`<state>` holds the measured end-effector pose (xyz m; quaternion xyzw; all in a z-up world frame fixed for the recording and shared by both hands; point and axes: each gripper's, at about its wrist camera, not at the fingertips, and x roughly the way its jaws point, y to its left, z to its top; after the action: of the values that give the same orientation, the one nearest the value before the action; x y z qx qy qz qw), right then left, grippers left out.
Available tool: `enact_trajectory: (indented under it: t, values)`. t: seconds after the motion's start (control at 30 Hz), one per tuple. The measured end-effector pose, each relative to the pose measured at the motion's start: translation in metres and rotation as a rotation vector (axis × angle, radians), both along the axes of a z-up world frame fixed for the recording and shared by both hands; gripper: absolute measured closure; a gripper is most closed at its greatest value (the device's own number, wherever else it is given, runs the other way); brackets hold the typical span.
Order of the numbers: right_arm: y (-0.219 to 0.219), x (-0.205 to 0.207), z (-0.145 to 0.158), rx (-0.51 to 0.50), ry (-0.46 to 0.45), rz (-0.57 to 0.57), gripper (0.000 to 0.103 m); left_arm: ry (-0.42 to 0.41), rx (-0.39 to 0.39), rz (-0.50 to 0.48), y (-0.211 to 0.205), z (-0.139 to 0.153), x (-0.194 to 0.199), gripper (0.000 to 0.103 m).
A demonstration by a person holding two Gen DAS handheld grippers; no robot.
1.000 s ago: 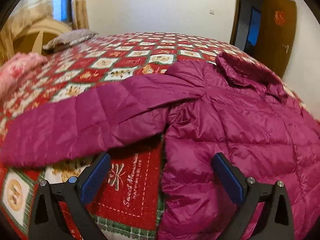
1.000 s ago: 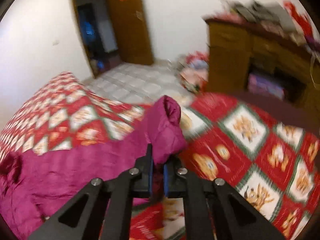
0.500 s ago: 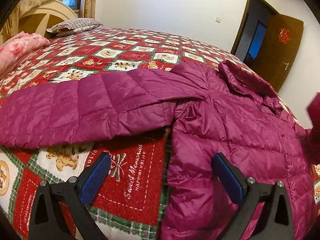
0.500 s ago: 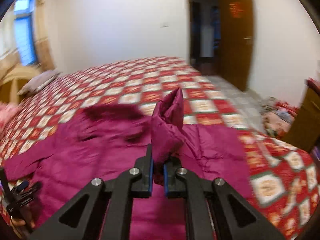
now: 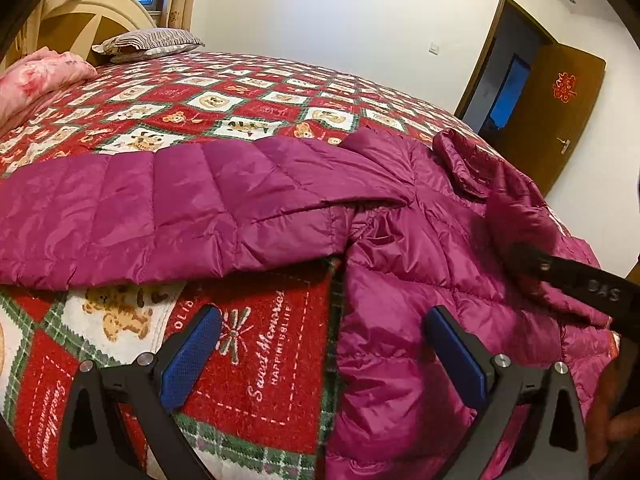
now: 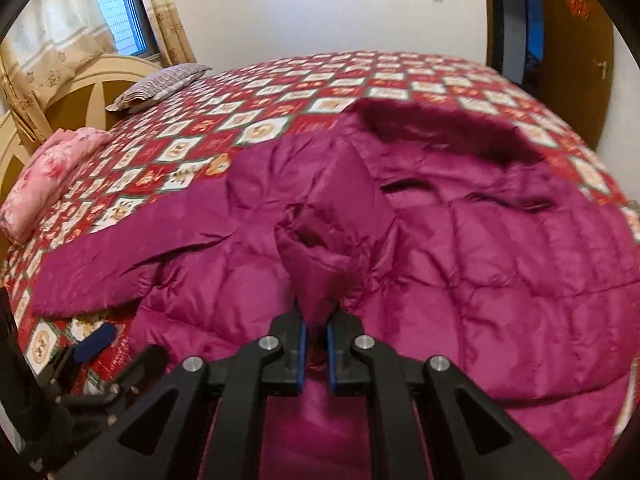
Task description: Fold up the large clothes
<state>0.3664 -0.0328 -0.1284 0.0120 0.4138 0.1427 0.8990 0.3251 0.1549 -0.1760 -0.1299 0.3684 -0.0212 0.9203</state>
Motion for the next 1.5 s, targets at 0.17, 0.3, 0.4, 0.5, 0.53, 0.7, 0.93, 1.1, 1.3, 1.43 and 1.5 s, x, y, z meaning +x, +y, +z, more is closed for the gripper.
enact_trajectory:
  t: [0.17,0.3,0.4,0.5,0.53,0.7,0.93,1.1,1.3,1.43,1.5]
  values:
    - [0.008,0.005,-0.010,0.100,0.076,0.062,0.042,0.007,0.011,0.000,-0.001,0.000,0.001,0.001]
    - [-0.016,-0.010,0.020,0.223,0.026,0.068,0.034,0.027,0.034,0.002,-0.004,0.000,0.004,0.001]
    - [-0.055,-0.027,0.055,0.207,-0.082,0.027,0.049,0.073,0.073,0.006,-0.007,0.007,0.008,0.001]
    - [-0.108,-0.031,0.078,0.092,-0.179,-0.117,0.060,0.068,0.137,0.008,-0.016,0.033,0.012,0.001]
    - [-0.122,-0.030,0.081,0.066,-0.200,-0.165,0.062,0.041,0.141,0.002,-0.021,0.044,0.013,0.001]
    - [-0.206,0.000,0.077,0.066,-0.163,-0.461,0.062,-0.034,0.265,-0.045,-0.071,0.081,0.046,0.001]
    - [-0.229,0.037,0.014,0.062,0.020,-0.517,0.075,0.027,0.390,0.047,-0.120,0.047,0.094,0.001]
    - [-0.233,0.031,-0.011,-0.015,0.061,-0.493,0.078,0.100,0.437,0.056,-0.125,0.009,0.100,0.001]
    - [-0.229,0.024,0.004,-0.031,-0.002,-0.512,0.078,0.101,0.461,0.061,-0.129,0.006,0.100,0.001]
    - [-0.222,0.024,-0.024,-0.064,0.003,-0.499,0.075,0.108,0.428,0.055,-0.128,0.005,0.101,0.001]
    - [-0.217,0.022,-0.024,-0.093,-0.015,-0.502,0.074,0.113,0.357,0.050,-0.119,0.006,0.100,0.001]
